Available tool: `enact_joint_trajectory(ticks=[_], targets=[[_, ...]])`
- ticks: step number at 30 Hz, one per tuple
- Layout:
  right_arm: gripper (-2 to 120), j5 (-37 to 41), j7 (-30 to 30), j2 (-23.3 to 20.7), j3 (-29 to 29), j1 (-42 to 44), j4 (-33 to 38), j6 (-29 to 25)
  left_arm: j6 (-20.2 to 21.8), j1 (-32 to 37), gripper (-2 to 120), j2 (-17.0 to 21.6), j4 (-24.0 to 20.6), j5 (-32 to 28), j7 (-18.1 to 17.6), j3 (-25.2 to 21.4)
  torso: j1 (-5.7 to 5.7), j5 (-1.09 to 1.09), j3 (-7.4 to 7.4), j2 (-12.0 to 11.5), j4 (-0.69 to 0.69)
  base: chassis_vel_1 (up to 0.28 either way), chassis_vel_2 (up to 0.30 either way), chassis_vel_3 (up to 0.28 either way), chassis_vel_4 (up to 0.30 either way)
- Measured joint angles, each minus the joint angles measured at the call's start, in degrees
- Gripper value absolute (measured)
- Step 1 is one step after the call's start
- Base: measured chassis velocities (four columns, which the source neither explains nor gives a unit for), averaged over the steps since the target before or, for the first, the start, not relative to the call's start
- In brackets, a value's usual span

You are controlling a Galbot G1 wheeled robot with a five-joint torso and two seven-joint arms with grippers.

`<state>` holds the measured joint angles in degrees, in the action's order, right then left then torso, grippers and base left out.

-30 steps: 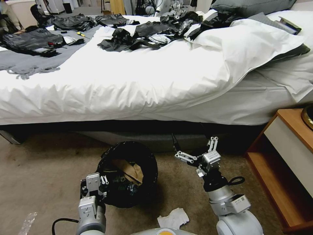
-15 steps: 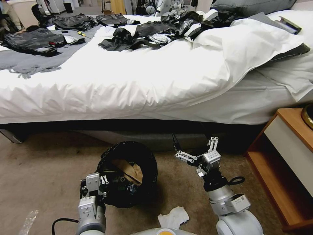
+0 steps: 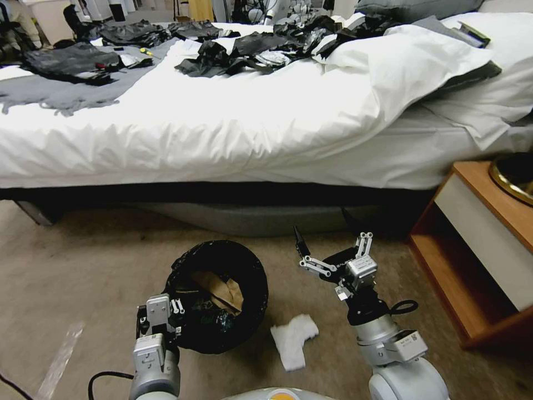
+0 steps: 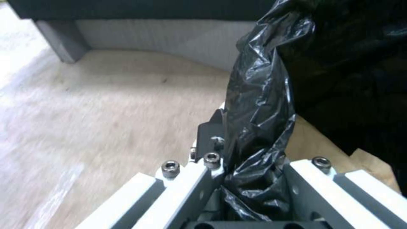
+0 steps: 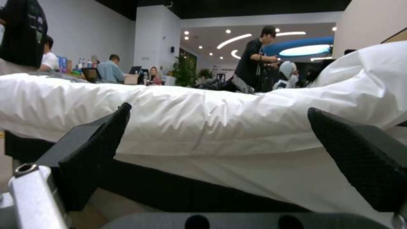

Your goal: Pick up the trash bin, then pick up the garbage from the floor and place it into the trash bin.

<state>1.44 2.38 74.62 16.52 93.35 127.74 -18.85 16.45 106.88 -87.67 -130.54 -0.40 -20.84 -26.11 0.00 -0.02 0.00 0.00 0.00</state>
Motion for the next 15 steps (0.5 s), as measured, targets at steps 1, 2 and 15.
enact_joint_trajectory(ticks=[1, 2, 15], targets=[[100, 0.01, 0.0, 0.03, 0.0, -0.05, 0.0, -0.01, 0.0, -0.01, 2, 0.0, 0.0, 0.01, -0.01, -0.01, 0.0, 0.04, -0.01, 0.0, 0.0, 0.327, -0.313, -0.321, 0.326], [100, 0.01, 0.0, 0.03, 0.0, -0.05, 0.0, -0.01, 0.0, -0.01, 2, 0.0, 0.0, 0.01, -0.01, -0.01, 0.0, 0.04, -0.01, 0.0, 0.0, 0.327, -0.313, -0.321, 0.326], [100, 0.3, 0.0, 0.17, 0.18, -0.61, -0.12, -1.08, 0.0, -0.01, 2, 0.0, 0.0, 0.01, 0.0, -0.01, 0.01, 0.01, 0.0, 0.0, -0.01, 0.235, -0.246, -0.226, 0.226]])
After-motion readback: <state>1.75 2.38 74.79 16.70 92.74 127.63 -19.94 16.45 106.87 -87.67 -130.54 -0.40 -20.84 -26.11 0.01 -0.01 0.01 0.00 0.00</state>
